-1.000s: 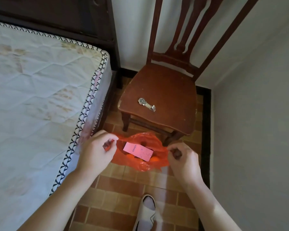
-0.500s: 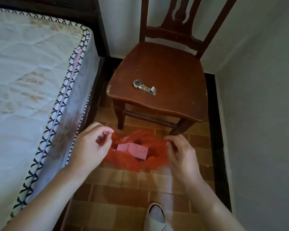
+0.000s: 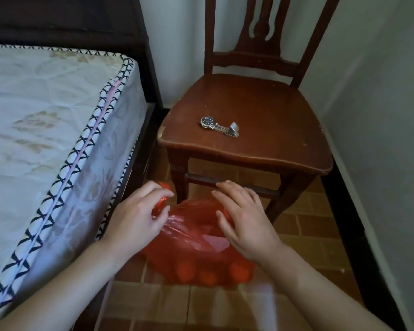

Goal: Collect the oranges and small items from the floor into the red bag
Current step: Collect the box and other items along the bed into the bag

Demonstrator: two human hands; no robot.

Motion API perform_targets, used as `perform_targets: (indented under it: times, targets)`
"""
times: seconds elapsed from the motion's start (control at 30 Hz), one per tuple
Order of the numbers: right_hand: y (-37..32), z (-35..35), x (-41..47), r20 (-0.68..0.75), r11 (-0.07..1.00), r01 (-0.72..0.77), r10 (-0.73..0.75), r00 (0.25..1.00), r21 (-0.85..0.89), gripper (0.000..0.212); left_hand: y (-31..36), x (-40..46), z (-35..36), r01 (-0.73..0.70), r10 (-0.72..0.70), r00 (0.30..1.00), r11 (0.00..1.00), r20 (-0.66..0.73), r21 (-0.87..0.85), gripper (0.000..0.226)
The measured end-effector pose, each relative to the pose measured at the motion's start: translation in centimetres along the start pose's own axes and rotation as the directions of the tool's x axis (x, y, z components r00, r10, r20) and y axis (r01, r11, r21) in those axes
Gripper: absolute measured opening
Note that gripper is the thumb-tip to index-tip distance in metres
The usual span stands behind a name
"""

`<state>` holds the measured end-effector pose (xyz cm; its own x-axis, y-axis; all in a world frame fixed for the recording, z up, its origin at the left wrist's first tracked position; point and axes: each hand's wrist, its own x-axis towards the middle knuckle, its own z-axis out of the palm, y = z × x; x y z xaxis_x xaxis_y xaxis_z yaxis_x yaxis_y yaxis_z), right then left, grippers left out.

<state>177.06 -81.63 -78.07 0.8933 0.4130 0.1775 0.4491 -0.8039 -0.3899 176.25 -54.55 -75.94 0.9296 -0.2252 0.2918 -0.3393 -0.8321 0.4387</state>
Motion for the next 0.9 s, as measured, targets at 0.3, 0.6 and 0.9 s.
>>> perform_targets:
  times: [0.3, 0.6, 0.9]
  targets:
    - [-0.1, 5.6, 0.5, 0.188, 0.991, -0.079, 0.098, 0.977, -0.108, 0.060, -0.9, -0.6, 0.2, 0.137, -0.156, 0.984, 0.972, 0.091, 0.189, 0.036]
    - [3.6, 11.5, -0.1, 0.161, 0.936, -0.296, 0.328, 0.931, -0.192, 0.068, -2.1, -0.1, 1.2, 0.226, -0.384, 0.914, 0.746, 0.128, 0.626, 0.039]
    - [4.8, 12.7, -3.1, 0.118, 0.943, -0.332, 0.326, 0.938, 0.033, 0.066, -3.0, -1.0, 2.6, 0.089, -0.223, 0.955, 0.845, 0.196, 0.528, 0.063]
